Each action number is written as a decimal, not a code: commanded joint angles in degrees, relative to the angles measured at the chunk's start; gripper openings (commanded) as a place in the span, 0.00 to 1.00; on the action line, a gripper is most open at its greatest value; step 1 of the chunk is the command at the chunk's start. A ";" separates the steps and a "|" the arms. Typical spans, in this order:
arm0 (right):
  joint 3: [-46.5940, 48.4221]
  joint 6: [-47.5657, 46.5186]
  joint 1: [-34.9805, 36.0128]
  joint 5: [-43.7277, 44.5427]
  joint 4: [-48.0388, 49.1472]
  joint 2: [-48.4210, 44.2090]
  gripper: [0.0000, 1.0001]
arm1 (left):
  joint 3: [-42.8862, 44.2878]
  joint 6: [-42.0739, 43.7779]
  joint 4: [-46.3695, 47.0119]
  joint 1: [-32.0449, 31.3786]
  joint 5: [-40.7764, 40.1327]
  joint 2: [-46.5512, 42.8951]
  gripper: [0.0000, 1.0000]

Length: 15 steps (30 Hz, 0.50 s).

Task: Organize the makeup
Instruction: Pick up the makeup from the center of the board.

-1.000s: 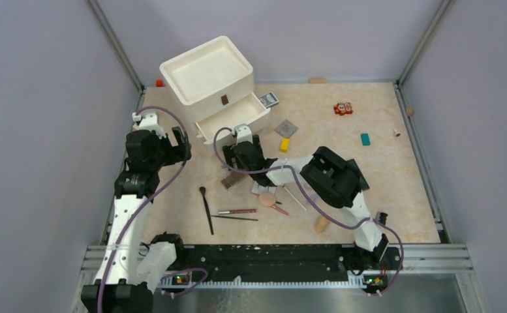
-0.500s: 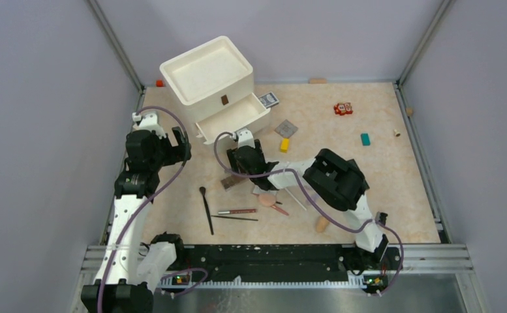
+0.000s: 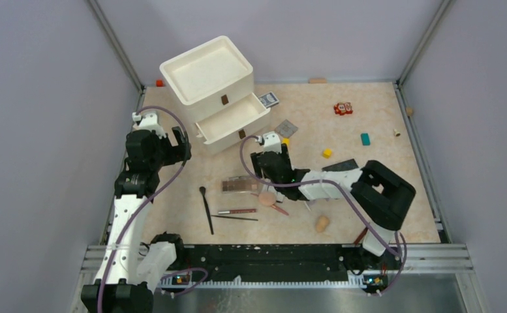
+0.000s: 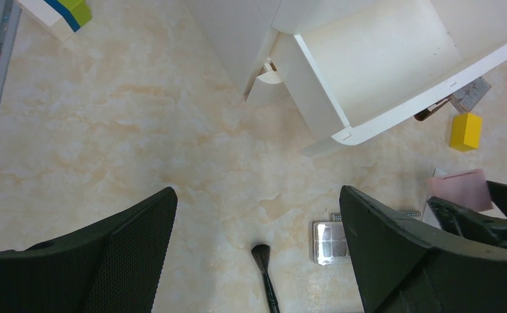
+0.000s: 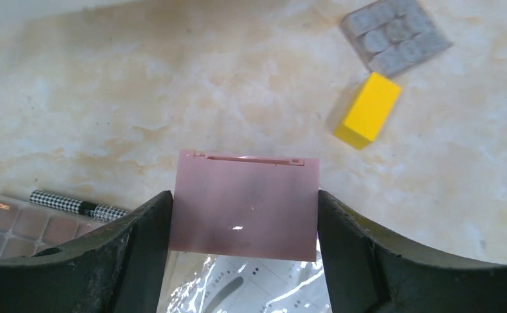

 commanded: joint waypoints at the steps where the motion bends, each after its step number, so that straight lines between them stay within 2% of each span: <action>1: -1.76 0.18 0.65 5.59 0.41 -10.29 0.59 | 0.54 0.54 2.33 0.16 0.22 0.01 0.99; 4: 0.01 -4.97 0.55 6.36 0.38 -14.11 0.59 | 0.54 0.54 2.33 0.17 0.26 0.10 0.99; 8: 7.66 -14.24 -0.53 3.01 -0.16 -14.83 0.59 | 0.55 0.54 2.33 0.15 0.16 -0.01 0.99; 15: 25.07 -21.11 -5.39 -10.15 -4.81 -5.01 0.60 | 0.58 0.63 2.24 0.16 -0.18 -0.39 0.99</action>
